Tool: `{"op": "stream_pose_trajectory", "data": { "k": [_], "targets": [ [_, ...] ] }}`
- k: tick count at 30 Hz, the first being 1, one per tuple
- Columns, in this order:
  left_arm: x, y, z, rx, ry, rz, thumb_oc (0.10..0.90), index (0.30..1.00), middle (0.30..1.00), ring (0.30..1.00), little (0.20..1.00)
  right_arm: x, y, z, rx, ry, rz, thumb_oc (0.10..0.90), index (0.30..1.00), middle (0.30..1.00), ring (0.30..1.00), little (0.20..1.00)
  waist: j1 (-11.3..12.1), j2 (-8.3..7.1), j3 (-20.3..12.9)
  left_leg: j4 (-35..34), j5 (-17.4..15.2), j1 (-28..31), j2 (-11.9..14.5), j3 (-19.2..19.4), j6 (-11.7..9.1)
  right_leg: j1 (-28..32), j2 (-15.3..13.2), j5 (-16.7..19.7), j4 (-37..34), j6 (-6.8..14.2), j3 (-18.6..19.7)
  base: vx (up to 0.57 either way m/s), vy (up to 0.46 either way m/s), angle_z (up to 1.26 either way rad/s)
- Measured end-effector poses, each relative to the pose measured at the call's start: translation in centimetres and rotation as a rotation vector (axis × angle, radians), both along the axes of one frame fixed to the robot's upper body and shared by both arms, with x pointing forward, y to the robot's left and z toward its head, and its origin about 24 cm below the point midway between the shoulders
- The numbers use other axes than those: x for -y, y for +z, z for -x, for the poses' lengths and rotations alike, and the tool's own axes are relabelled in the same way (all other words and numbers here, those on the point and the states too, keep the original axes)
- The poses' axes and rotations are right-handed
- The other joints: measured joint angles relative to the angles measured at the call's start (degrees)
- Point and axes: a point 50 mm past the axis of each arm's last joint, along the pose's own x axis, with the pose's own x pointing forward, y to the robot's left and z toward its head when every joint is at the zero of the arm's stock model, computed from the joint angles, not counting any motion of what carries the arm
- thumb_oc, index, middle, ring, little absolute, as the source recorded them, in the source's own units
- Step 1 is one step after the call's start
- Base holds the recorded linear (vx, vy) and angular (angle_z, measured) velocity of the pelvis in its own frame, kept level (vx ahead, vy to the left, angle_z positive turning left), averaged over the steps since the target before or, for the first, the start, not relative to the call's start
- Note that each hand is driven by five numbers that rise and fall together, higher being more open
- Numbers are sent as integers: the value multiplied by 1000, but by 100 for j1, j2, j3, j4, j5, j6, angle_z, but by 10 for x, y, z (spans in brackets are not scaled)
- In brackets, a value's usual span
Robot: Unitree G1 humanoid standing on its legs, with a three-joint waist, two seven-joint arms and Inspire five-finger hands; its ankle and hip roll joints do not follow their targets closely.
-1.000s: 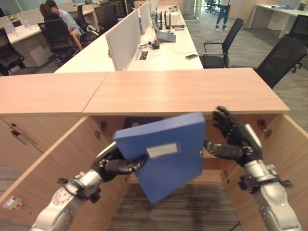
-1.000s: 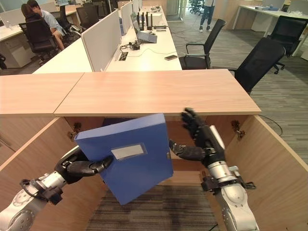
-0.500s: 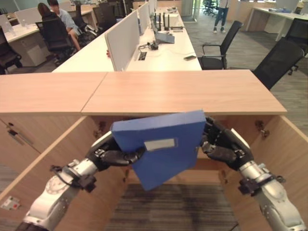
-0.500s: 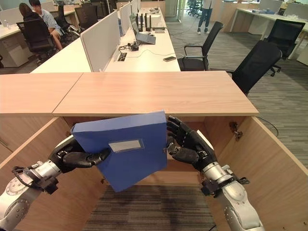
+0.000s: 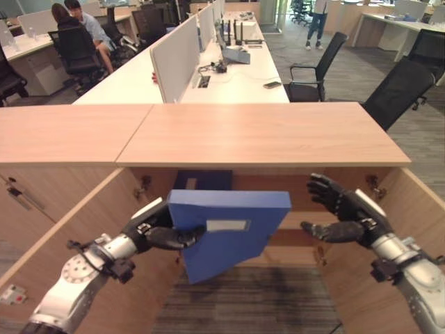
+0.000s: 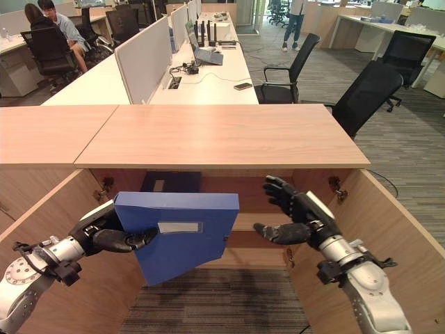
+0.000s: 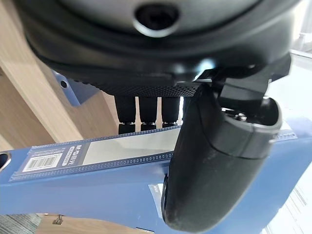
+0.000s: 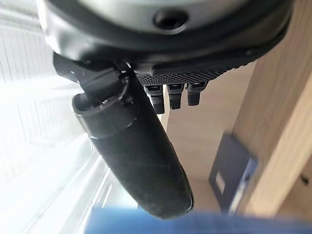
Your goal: Put the empty folder in the office cabinet
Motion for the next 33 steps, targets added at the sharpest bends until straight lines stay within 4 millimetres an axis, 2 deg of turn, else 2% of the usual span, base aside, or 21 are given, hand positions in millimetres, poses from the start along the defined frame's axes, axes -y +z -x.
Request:
{"op": "stream_pose_trajectory", "data": {
  "k": [4,16,21,26,33],
  "targets": [
    [0,0,0,0,-1,0,400,300,300,300,300,6,6,-1,15,-13,27,800,900,900,900,900,-33,-8,0,1,0,-9,2,-2,0,-3,2,2,0,-2,0,0,0,0],
    [-5,-3,0,-11,38,-5,400,300,300,300,300,5,6,-1,13,-5,45,800,900,900,900,900,-114,-8,0,2,0,-20,2,-2,0,0,1,4,0,-3,-1,0,0,0],
    [-4,-2,-3,4,54,-2,400,300,300,300,300,-7,-2,-2,-20,64,33,800,900,900,900,900,-116,-8,0,3,1,-13,2,-1,1,-2,2,11,0,-10,3,0,0,0],
    [-2,9,-13,71,58,-41,400,300,300,300,300,-22,-14,0,-76,153,19,800,900,900,900,900,-114,-9,-1,3,1,-6,2,-1,1,1,2,11,0,-9,2,0,0,0],
    [2,20,-22,125,58,-37,400,300,300,300,300,-24,-14,-1,-74,167,17,800,900,900,900,900,-125,-10,-1,3,1,0,2,8,1,-1,4,11,0,-10,6,0,0,0]
  ]
}}
